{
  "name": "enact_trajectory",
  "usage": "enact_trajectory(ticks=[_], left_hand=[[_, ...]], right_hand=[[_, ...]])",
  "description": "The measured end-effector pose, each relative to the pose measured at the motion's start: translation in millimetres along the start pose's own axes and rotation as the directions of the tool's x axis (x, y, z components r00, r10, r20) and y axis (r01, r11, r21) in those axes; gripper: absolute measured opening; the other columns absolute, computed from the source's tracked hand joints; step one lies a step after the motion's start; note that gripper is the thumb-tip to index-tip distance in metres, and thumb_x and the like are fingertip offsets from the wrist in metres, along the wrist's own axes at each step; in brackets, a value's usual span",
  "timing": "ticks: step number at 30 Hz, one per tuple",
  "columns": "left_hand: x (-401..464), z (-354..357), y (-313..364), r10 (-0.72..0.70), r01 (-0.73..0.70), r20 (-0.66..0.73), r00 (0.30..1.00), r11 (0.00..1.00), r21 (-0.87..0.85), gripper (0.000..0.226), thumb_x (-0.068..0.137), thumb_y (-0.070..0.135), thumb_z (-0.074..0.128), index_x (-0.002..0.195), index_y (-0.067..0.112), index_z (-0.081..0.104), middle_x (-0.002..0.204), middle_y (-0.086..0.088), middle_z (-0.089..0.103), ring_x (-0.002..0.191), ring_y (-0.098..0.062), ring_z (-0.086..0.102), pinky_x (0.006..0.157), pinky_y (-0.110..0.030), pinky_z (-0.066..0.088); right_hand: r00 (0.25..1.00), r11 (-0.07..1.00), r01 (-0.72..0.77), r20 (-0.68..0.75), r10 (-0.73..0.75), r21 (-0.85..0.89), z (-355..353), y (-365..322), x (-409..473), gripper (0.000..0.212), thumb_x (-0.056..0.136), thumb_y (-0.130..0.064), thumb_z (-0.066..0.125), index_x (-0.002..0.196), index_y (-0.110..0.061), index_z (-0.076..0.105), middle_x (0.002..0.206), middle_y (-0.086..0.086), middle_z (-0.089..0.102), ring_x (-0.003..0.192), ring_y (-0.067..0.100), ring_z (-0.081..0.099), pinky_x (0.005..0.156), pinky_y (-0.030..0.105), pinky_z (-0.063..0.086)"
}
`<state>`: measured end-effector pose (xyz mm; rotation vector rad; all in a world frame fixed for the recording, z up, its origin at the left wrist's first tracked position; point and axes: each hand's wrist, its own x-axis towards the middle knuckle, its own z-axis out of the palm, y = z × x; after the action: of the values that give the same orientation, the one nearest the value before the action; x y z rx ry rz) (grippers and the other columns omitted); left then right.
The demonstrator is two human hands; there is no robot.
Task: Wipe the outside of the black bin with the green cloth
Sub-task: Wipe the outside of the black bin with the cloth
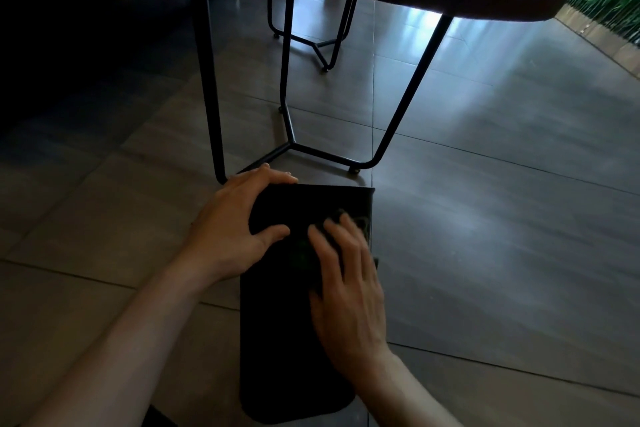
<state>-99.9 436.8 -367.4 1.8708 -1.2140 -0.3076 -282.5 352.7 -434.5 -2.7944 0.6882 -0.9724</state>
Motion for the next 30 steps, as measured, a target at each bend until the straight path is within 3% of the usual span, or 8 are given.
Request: enact_trajectory(ticks=[3,12,14,17,20,22,26,30], left_hand=[[-1,-1,-1,0.002,-0.002,-0.002,1.0,1.0,-0.004,0.063,0.078,0.015,0.081,0.128,0.042,0.054,0.139,0.015,0.055,0.142,-0.009,0.042,0.112,-0.046,0.043],[-2,-2,-5,-0.033,0.033,-0.018,0.999,0.999,-0.005,0.065,0.077,0.02,0.084,0.129,0.045,0.053,0.144,0.014,0.052,0.147,-0.003,0.033,0.115,-0.043,0.039],[-1,0,-5,-0.029,0.029,-0.021,0.999,1.0,-0.008,0.064,0.077,0.02,0.083,0.129,0.045,0.054,0.145,0.012,0.052,0.147,-0.003,0.032,0.115,-0.043,0.039],[1,2,-2,-0.026,0.026,-0.012,1.0,1.0,-0.002,0.064,0.078,0.02,0.083,0.129,0.044,0.053,0.144,0.012,0.052,0.147,-0.005,0.033,0.115,-0.045,0.04],[3,3,-1,0.019,-0.019,-0.001,1.0,1.0,-0.006,0.063,0.079,0.016,0.08,0.13,0.043,0.054,0.136,0.023,0.053,0.146,-0.004,0.034,0.114,-0.045,0.041],[3,3,-2,0.028,-0.028,0.0,1.0,0.999,-0.022,0.062,0.08,0.014,0.078,0.129,0.043,0.054,0.134,0.025,0.053,0.146,-0.004,0.034,0.114,-0.045,0.041],[2,1,-8,0.021,-0.021,-0.013,1.0,1.0,-0.01,0.062,0.079,0.014,0.079,0.128,0.043,0.055,0.138,0.018,0.055,0.146,-0.003,0.034,0.116,-0.043,0.039],[1,-2,-12,-0.025,0.025,-0.007,1.0,1.0,0.01,0.065,0.077,0.023,0.083,0.128,0.049,0.051,0.144,0.017,0.052,0.147,0.0,0.03,0.116,-0.041,0.037]], right_hand=[[1.0,1.0,-0.005,-0.011,0.005,-0.001,3,-3,19,0.057,0.099,-0.036,0.051,0.151,-0.016,0.039,0.151,0.01,0.037,0.153,0.03,0.025,0.111,0.057,0.045],[0.89,0.886,0.443,0.183,-0.417,-0.138,8,7,-85,0.044,0.104,-0.03,0.055,0.146,-0.02,0.051,0.151,0.007,0.046,0.152,0.031,0.034,0.115,0.048,0.04],[0.927,0.927,0.36,0.152,-0.342,-0.107,5,10,-70,0.044,0.105,-0.03,0.05,0.147,-0.019,0.048,0.151,0.007,0.045,0.152,0.03,0.032,0.114,0.049,0.042],[0.998,0.999,0.047,0.048,-0.046,-0.019,1,7,-16,0.057,0.096,-0.031,0.057,0.149,-0.016,0.041,0.151,0.009,0.038,0.152,0.029,0.026,0.111,0.054,0.047],[0.987,0.986,-0.147,-0.05,0.151,0.077,4,0,33,0.056,0.096,-0.032,0.055,0.148,-0.016,0.04,0.152,0.008,0.035,0.152,0.029,0.024,0.108,0.056,0.048],[0.981,0.982,-0.173,-0.075,0.179,0.081,8,-5,42,0.055,0.097,-0.03,0.058,0.148,-0.015,0.042,0.151,0.008,0.036,0.152,0.03,0.024,0.107,0.057,0.048],[0.996,0.996,0.084,0.003,-0.084,-0.012,15,-11,0,0.051,0.104,-0.031,0.053,0.151,-0.014,0.041,0.153,0.01,0.041,0.154,0.03,0.025,0.117,0.055,0.039],[0.911,0.909,0.405,0.129,-0.392,-0.1,15,2,-62,0.038,0.104,-0.024,0.057,0.141,-0.016,0.056,0.148,0.01,0.056,0.15,0.032,0.036,0.115,0.05,0.042]])
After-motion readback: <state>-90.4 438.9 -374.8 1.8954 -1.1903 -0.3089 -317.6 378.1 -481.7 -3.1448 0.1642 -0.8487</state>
